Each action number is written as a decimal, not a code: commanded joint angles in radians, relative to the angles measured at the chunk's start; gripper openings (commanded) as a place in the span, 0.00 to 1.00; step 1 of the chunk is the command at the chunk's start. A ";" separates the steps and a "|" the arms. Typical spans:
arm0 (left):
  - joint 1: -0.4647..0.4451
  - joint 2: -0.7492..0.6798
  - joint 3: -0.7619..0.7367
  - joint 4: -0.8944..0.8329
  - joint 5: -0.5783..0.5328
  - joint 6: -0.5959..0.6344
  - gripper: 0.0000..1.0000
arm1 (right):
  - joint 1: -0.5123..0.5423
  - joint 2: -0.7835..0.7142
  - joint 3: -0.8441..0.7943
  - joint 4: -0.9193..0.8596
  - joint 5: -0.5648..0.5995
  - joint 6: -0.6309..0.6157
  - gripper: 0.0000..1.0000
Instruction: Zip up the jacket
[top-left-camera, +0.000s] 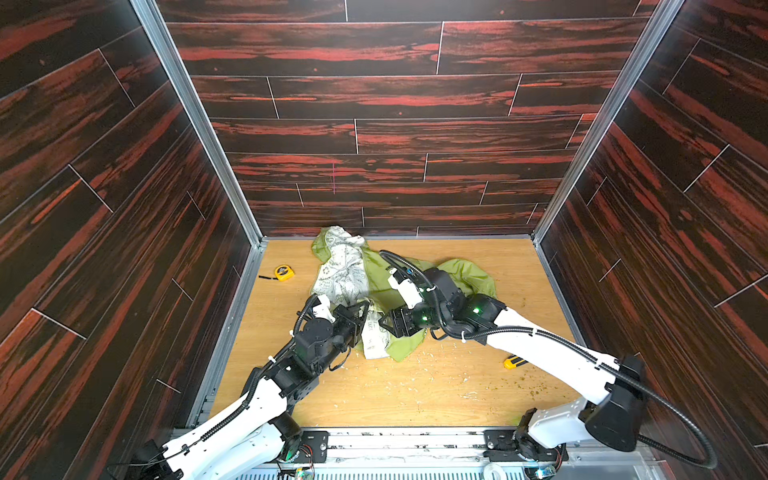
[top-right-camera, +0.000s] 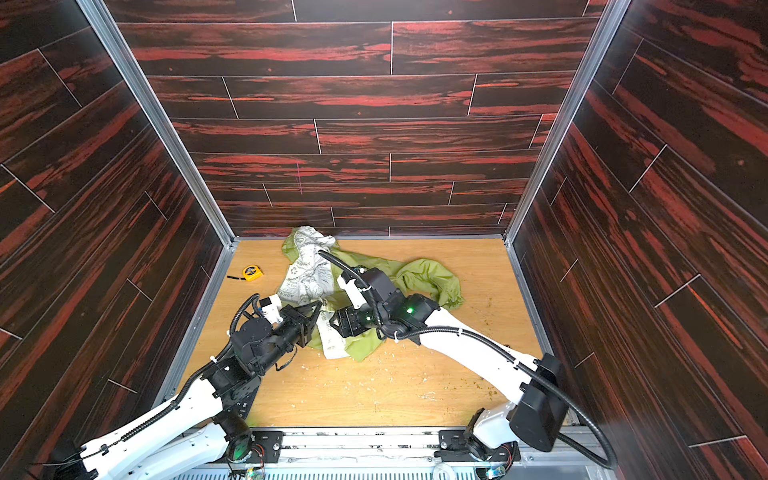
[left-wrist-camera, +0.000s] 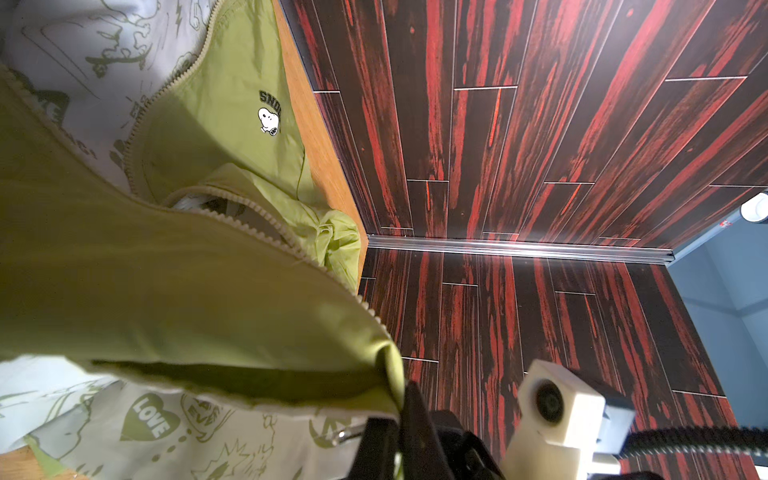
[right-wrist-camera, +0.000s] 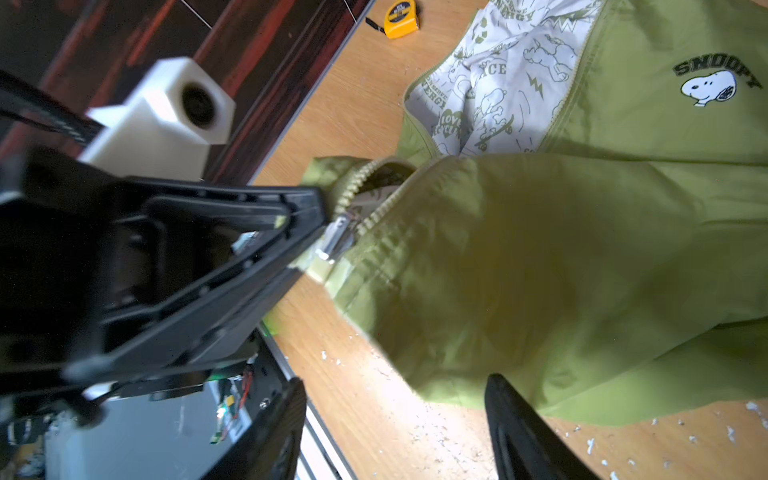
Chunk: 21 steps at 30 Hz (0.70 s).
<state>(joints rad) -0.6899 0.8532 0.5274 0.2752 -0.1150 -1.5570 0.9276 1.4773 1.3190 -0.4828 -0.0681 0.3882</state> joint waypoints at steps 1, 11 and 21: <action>-0.001 0.007 0.042 0.000 0.013 -0.005 0.00 | 0.008 0.065 0.048 -0.049 0.059 -0.038 0.67; 0.001 0.017 0.053 -0.001 0.035 -0.012 0.00 | 0.012 0.113 0.089 -0.060 0.129 -0.034 0.43; -0.001 0.010 0.049 -0.028 0.044 -0.054 0.29 | 0.044 0.121 0.095 -0.074 0.146 -0.021 0.00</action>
<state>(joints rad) -0.6899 0.8700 0.5465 0.2623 -0.0780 -1.5917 0.9619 1.5665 1.3918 -0.5323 0.0639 0.3653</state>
